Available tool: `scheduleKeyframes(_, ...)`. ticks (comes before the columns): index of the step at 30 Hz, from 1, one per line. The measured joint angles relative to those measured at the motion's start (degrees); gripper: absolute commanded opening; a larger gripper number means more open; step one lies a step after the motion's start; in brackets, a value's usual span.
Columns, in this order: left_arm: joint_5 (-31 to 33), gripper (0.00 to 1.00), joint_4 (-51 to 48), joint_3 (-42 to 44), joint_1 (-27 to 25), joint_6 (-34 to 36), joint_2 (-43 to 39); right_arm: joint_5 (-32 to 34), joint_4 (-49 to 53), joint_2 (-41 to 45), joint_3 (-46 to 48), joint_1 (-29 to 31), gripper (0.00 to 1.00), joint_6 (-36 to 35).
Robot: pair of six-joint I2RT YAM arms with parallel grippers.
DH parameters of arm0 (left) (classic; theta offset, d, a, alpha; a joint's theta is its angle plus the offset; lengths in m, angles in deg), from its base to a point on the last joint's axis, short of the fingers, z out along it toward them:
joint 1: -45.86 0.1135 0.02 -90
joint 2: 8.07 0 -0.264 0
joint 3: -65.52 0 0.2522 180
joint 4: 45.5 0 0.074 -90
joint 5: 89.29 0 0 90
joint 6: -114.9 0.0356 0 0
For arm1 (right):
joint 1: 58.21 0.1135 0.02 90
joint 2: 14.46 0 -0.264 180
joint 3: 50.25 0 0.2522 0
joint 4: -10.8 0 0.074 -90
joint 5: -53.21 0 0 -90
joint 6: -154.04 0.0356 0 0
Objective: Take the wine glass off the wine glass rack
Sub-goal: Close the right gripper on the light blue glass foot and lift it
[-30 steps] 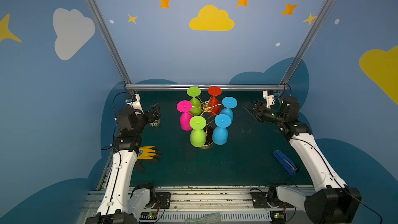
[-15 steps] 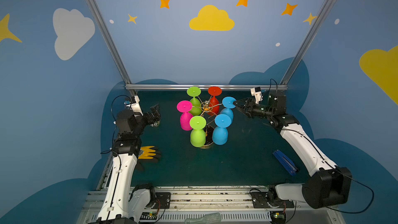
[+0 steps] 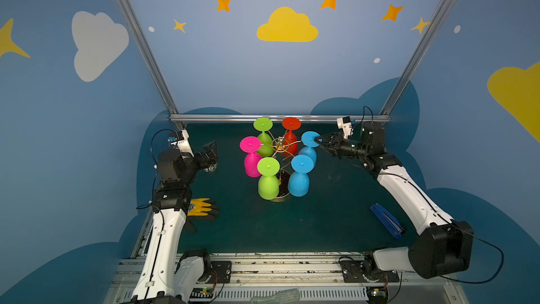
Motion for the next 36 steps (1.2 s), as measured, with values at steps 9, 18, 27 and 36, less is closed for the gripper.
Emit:
scheduleKeyframes(9,1.36,1.0,0.0,0.0,0.07,-0.52,0.0,-0.39,-0.92,0.0,0.0,-0.5,0.17,1.42)
scheduleKeyframes(18,3.08,1.0,-0.04,0.0,0.07,-1.09,-0.35,-1.55,-2.97,0.15,-0.02,-0.81,0.0,3.76)
scheduleKeyframes(27,3.87,1.0,-0.02,0.07,0.07,-1.29,-0.63,-2.45,-4.98,0.15,-0.02,-0.81,0.0,6.51)
scheduleKeyframes(36,4.02,1.0,-0.02,0.28,0.07,-1.51,-0.72,-2.89,-6.12,0.59,-0.02,-0.48,0.0,8.44)
